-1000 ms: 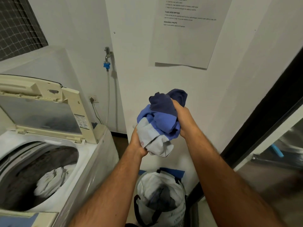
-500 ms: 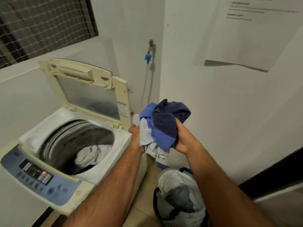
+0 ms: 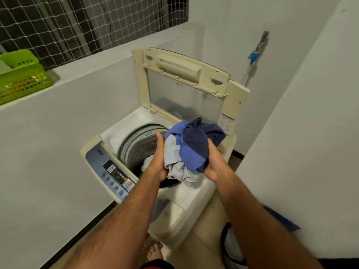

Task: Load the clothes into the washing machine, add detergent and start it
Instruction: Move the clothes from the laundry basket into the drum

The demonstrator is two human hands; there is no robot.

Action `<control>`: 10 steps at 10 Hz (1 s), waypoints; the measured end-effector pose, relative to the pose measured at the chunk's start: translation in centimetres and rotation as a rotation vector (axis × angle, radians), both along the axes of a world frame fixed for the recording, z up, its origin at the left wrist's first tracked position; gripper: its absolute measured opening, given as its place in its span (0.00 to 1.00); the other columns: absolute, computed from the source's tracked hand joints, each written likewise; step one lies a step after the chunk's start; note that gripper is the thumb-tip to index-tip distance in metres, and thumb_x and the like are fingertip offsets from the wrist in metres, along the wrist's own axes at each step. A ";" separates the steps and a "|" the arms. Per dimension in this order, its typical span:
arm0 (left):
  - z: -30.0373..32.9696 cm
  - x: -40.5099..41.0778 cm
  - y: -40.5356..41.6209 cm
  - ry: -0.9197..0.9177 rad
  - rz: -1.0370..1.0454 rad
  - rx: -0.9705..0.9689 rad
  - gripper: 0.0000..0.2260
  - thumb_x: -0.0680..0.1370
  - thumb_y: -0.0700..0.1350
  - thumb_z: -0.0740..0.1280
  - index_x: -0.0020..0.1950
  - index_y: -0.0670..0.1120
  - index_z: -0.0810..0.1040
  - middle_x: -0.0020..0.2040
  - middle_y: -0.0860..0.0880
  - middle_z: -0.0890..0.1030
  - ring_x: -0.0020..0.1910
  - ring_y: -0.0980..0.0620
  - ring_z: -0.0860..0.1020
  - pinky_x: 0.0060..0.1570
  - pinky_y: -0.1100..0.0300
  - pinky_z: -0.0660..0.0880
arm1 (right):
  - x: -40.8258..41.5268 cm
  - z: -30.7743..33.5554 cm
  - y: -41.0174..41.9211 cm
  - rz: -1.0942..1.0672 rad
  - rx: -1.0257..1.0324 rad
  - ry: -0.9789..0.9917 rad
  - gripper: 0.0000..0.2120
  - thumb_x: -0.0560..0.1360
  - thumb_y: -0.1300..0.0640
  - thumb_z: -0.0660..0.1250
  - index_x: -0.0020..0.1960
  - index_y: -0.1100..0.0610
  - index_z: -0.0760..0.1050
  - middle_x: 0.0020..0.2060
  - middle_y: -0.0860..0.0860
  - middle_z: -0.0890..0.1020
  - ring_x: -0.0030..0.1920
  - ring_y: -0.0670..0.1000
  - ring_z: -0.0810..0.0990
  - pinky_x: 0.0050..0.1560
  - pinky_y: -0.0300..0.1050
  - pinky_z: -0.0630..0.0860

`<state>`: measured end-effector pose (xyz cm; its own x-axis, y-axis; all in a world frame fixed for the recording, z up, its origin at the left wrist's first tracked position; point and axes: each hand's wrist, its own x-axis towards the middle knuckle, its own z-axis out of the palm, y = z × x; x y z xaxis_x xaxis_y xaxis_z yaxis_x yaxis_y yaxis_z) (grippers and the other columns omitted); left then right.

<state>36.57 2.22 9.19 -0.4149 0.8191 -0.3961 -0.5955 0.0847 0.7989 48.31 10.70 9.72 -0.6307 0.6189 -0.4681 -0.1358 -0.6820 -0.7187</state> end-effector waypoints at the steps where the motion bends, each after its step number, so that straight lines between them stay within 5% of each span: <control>1: -0.6 -5.0 -1.3 0.088 -0.091 -0.091 0.33 0.74 0.71 0.48 0.67 0.53 0.75 0.62 0.45 0.80 0.61 0.43 0.78 0.63 0.46 0.73 | -4.1 -1.2 -1.1 -0.032 -0.014 -0.019 0.11 0.83 0.50 0.57 0.53 0.53 0.76 0.45 0.52 0.82 0.44 0.50 0.80 0.42 0.43 0.77; 2: -1.7 -8.4 -1.7 0.081 -0.179 -0.127 0.32 0.73 0.69 0.56 0.69 0.50 0.73 0.62 0.44 0.80 0.61 0.44 0.78 0.62 0.47 0.74 | -7.6 -3.2 -1.6 0.003 0.014 -0.027 0.14 0.82 0.48 0.59 0.62 0.54 0.76 0.51 0.55 0.83 0.49 0.52 0.82 0.49 0.47 0.77; 3: -2.9 -10.8 -2.1 0.090 -0.114 -0.227 0.29 0.77 0.65 0.57 0.66 0.44 0.74 0.54 0.45 0.82 0.53 0.46 0.81 0.47 0.56 0.80 | -11.5 -5.0 -2.8 0.075 0.017 -0.124 0.12 0.82 0.49 0.60 0.54 0.54 0.78 0.47 0.52 0.84 0.52 0.54 0.82 0.55 0.49 0.76; 4: -4.6 -13.0 -2.6 0.050 -0.114 -0.301 0.31 0.77 0.67 0.55 0.68 0.45 0.71 0.64 0.45 0.77 0.63 0.43 0.75 0.57 0.50 0.75 | -14.1 -6.8 -3.0 0.126 -0.024 -0.271 0.12 0.84 0.56 0.53 0.60 0.59 0.73 0.56 0.52 0.79 0.66 0.58 0.74 0.57 0.47 0.72; 6: -6.9 -16.8 -3.5 0.025 -0.045 -0.377 0.30 0.80 0.65 0.51 0.70 0.44 0.69 0.65 0.44 0.74 0.68 0.42 0.71 0.58 0.51 0.71 | -18.6 -10.2 -4.0 0.099 0.108 -0.171 0.32 0.68 0.50 0.73 0.68 0.61 0.73 0.61 0.59 0.81 0.60 0.59 0.81 0.61 0.58 0.78; 7: -8.5 -19.3 -3.6 0.117 0.028 -0.488 0.31 0.79 0.66 0.51 0.68 0.44 0.72 0.61 0.45 0.78 0.59 0.42 0.77 0.55 0.50 0.75 | -21.4 -12.8 -4.0 -0.034 0.114 -0.309 0.43 0.56 0.46 0.77 0.68 0.61 0.73 0.59 0.59 0.82 0.57 0.60 0.82 0.58 0.62 0.79; 8: -10.3 -21.2 -3.1 0.101 0.029 -0.501 0.32 0.78 0.68 0.49 0.62 0.45 0.77 0.52 0.45 0.83 0.48 0.49 0.82 0.43 0.57 0.80 | -22.6 -14.1 -3.8 -0.136 0.100 -0.403 0.36 0.64 0.55 0.79 0.68 0.62 0.71 0.60 0.61 0.80 0.57 0.61 0.82 0.57 0.60 0.79; 10: -10.3 -21.6 -1.2 0.214 -0.028 -0.585 0.29 0.79 0.66 0.49 0.68 0.49 0.73 0.58 0.45 0.78 0.51 0.48 0.78 0.48 0.53 0.77 | -22.7 -17.6 -1.1 -0.302 -0.023 -0.644 0.39 0.68 0.57 0.78 0.73 0.63 0.63 0.67 0.61 0.74 0.64 0.64 0.76 0.64 0.59 0.74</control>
